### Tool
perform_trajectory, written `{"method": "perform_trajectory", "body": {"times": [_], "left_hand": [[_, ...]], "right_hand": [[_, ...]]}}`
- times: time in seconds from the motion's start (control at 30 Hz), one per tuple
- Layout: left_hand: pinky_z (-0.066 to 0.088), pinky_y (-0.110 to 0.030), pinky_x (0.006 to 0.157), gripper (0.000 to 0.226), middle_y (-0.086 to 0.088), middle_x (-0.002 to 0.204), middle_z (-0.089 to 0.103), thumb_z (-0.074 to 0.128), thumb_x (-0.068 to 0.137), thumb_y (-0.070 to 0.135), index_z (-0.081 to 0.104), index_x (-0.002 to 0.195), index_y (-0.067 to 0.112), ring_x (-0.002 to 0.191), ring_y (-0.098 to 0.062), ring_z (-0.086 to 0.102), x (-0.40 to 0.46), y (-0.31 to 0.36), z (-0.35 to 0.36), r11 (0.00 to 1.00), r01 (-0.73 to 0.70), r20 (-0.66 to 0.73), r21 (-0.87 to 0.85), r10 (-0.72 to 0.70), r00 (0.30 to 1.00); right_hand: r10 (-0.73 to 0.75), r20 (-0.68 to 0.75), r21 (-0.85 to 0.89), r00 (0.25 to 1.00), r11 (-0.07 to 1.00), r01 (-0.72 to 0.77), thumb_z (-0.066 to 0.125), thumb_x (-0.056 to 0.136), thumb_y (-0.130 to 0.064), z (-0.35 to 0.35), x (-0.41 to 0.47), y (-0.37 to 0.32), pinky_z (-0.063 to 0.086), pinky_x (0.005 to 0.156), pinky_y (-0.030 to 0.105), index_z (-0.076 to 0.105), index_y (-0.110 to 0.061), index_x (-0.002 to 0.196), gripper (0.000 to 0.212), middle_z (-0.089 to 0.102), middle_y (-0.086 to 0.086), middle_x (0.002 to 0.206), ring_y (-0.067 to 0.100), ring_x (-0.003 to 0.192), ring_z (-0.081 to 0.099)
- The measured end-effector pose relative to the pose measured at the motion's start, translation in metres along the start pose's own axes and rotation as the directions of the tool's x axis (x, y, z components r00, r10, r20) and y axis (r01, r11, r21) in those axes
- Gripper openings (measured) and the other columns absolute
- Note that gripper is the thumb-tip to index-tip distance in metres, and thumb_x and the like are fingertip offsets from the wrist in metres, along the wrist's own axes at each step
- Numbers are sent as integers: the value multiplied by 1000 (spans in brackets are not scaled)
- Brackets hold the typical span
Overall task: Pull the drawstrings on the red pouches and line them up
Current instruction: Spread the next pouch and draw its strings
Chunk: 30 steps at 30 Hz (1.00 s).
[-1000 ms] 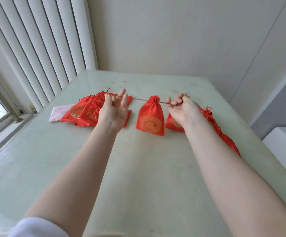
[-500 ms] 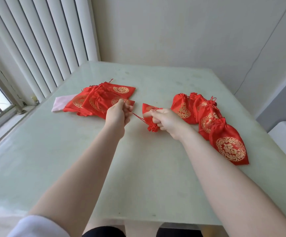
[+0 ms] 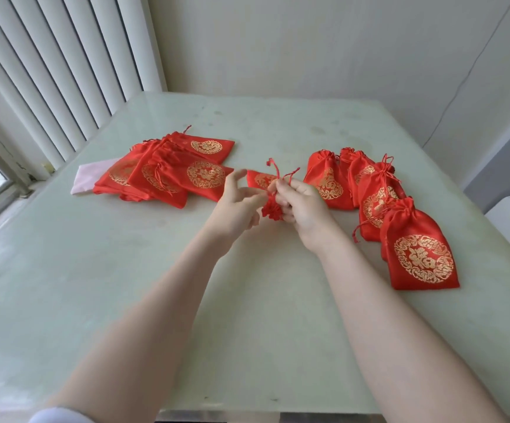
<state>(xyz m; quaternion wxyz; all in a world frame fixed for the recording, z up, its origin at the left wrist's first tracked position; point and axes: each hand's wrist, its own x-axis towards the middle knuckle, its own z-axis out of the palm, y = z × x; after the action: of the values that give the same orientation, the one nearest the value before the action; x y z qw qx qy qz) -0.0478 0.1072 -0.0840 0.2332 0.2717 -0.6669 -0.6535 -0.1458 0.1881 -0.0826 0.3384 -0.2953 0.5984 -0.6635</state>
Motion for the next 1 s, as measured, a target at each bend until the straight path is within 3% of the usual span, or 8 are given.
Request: {"method": "perform_trajectory", "body": {"times": [0.13,0.3,0.47,0.53,0.67,0.8,0.9,1.0], "left_hand": [[35,-18,50,13,2,64,52,56,90,16,61,97,6,47,-5,42,9,-9,4,976,-79,16,202,77,997],[32,-26,54,20,0,63,43,51,94,16,52,76,7,55,-12,38,12,-13,5,967,-87,37,240,81,996],[33,-19,51,27,0,72,56,42,96,10,50,71,16,48,-6,39,6,-10,0,978,56,56,-200,-45,997],[31,-16,46,27,4,64,53,40,97,11,45,71,17,46,-6,34,6,-10,0,971,58,87,-231,-39,995],[33,-17,48,25,8,53,45,50,93,13,48,68,15,47,-6,37,7,-17,5,986,-68,35,152,63,997],[39,-23,56,18,5,57,52,53,90,16,53,72,18,53,-13,46,9,-21,6,859,-182,59,478,176,983],[34,-16,54,16,9,58,51,49,91,14,51,76,17,53,-6,45,4,-17,8,749,-273,136,604,240,961],[41,-30,62,16,-3,67,58,43,88,13,49,74,16,61,-17,50,2,-15,8,766,-253,157,591,198,967]], "right_hand": [[33,-15,80,999,996,-32,37,100,-14,-2,7,2,30,36,10,53,-13,74,30,31,-11,46,0,33,32],[41,9,54,999,998,-42,32,101,-16,-2,8,8,24,39,13,57,-14,80,33,30,-13,44,1,39,23],[81,-84,196,993,979,-63,32,101,-20,1,7,9,16,44,22,47,-13,74,31,31,-12,40,3,36,24],[108,-136,222,985,972,-76,33,100,-16,0,5,9,18,43,21,45,-13,69,33,30,-11,40,5,38,24],[33,-266,165,963,986,12,38,99,-14,-6,0,-2,34,49,19,47,-14,67,33,40,-7,49,7,44,39],[-216,-267,-200,939,966,165,43,97,-12,-11,-5,-14,29,51,13,54,-18,68,31,43,-18,43,-2,45,39],[-195,-119,-42,973,981,192,42,97,-9,-6,-7,-12,27,44,16,56,-13,72,30,39,-12,48,3,44,33],[-199,-104,-42,974,980,195,44,96,-6,-1,-6,-9,37,49,16,62,-16,77,28,49,-6,57,4,49,45]]}}
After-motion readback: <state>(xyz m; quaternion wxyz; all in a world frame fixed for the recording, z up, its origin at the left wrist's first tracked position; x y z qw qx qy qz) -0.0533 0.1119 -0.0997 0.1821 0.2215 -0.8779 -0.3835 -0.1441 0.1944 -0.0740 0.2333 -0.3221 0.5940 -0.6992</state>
